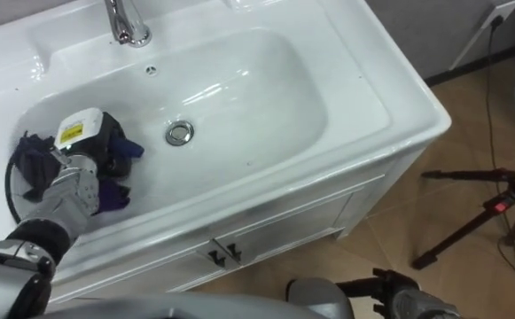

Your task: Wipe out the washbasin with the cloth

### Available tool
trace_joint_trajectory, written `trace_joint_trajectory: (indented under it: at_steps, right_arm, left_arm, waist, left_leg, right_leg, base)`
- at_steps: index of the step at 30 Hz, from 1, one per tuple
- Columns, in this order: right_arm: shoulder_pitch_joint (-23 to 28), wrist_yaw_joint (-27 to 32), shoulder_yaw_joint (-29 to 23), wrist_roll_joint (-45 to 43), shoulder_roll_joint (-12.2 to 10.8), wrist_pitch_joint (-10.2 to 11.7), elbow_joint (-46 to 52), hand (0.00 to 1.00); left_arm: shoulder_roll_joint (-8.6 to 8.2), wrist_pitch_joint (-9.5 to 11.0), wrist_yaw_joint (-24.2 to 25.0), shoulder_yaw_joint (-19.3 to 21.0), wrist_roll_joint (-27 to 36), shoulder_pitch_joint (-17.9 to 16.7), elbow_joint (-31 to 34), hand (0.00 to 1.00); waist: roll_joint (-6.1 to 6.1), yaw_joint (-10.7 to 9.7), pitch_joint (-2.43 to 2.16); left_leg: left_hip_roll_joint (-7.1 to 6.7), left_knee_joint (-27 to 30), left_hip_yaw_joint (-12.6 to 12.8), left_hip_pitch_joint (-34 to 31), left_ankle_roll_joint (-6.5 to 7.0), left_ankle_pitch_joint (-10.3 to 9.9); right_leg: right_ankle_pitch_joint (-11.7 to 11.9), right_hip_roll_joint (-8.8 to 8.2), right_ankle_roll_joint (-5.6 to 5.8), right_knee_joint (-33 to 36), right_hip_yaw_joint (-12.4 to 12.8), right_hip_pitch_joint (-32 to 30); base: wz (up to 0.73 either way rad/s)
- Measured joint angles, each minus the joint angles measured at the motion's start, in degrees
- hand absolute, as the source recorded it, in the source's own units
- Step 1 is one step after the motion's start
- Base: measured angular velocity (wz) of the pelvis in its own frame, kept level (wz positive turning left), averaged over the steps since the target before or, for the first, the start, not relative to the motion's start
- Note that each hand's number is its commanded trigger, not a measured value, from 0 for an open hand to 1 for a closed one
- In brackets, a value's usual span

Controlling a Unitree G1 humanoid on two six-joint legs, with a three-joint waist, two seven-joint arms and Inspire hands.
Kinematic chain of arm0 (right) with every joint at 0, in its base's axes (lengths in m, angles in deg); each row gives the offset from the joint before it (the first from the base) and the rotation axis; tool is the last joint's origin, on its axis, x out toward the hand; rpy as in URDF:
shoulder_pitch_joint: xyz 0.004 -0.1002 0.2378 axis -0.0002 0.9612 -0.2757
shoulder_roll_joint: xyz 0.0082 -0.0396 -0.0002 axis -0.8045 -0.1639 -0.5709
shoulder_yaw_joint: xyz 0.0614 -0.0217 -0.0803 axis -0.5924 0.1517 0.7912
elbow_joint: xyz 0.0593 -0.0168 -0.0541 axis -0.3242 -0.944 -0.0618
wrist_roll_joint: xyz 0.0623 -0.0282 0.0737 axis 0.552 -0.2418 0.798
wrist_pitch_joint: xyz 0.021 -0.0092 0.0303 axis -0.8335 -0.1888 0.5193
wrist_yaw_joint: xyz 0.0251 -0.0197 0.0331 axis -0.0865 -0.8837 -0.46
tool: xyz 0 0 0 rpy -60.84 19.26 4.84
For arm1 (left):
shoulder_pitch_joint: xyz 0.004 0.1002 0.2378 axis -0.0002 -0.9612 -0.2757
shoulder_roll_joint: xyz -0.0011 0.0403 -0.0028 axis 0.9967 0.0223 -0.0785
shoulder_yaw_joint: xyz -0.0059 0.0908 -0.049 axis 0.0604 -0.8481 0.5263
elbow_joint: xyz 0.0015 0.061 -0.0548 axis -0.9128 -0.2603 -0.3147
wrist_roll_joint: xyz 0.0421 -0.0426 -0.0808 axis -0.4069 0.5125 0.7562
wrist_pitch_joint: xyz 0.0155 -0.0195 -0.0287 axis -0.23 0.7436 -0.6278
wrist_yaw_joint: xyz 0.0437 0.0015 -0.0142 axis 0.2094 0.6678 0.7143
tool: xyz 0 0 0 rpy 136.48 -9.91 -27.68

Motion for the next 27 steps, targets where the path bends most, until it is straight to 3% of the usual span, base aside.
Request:
trace_joint_trajectory:
  at_steps: [6,9,16,19,21,24,27]
  right_arm:
    - [-2.6,0.2,2.9,0.4,-0.3,-0.5,-0.1,0.00]
    - [-4.0,0.4,2.8,0.5,-0.7,-1.1,0.0,0.00]
    - [-6.4,0.7,2.9,0.5,-2.2,-2.4,-0.1,0.00]
    - [-7.6,0.5,2.8,0.4,-3.0,-3.2,-0.2,0.00]
    - [-8.3,-0.6,2.8,-0.2,-3.8,-3.7,0.1,0.00]
    - [-8.9,-1.7,4.1,0.1,-4.7,-3.6,0.2,0.00]
    - [-9.2,-2.3,5.4,1.8,-4.8,-3.5,0.1,0.00]
  left_arm:
    - [-3.23,0.1,4.7,-3.5,12.2,8.2,-7.8,1.00]
    - [-3.96,-0.7,6.9,-2.8,19.8,11.6,-12.0,1.00]
    - [-3.89,-2.7,6.9,-1.8,33.8,14.2,-13.5,1.00]
    - [-4.36,-3.1,7.0,-3.5,39.4,15.5,-13.5,1.00]
    - [-6.35,-2.0,8.0,-4.3,42.8,17.5,-13.1,1.00]
    - [-9.48,0.1,9.5,-6.2,48.0,19.5,-10.9,1.00]
    - [-11.62,1.8,11.8,-7.5,53.1,21.4,-8.3,1.00]
  waist:
    - [0.15,-0.7,0.13]
    - [0.28,-1.0,0.19]
    - [-0.11,-2.2,0.36]
    - [-0.53,-4.8,0.55]
    - [-1.80,-6.2,0.90]
    - [-3.60,-7.2,0.89]
    - [-3.64,-8.7,0.83]
  left_leg:
    - [0.04,0.8,1.6,-1.4,0.07,0.0]
    - [-0.05,1.2,3.0,-1.7,0.06,0.0]
    - [-0.85,1.8,3.1,-3.7,0.58,0.3]
    - [-1.50,1.7,3.1,-4.7,1.35,0.8]
    - [-1.49,1.5,3.5,-5.3,1.99,0.6]
    - [-1.46,1.0,5.2,-6.1,2.39,0.4]
    - [-1.43,1.1,5.6,-6.5,2.72,0.2]
  right_leg:
    - [0.2,-0.28,-0.01,1.0,1.1,-1.8]
    - [-0.1,-0.24,-0.09,2.3,2.1,-3.2]
    - [-0.1,-0.55,0.71,3.8,2.8,-6.3]
    - [0.1,-1.50,1.50,3.8,2.2,-7.1]
    - [0.4,-1.69,1.98,3.8,2.4,-7.7]
    - [1.9,-1.71,2.12,2.8,3.0,-8.2]
    - [3.0,-1.64,2.01,1.5,3.2,-8.0]
  base:
    - [-0.10]
    - [-0.23]
    - [0.01]
    - [0.11]
    - [-0.14]
    - [-0.26]
    - [-0.07]
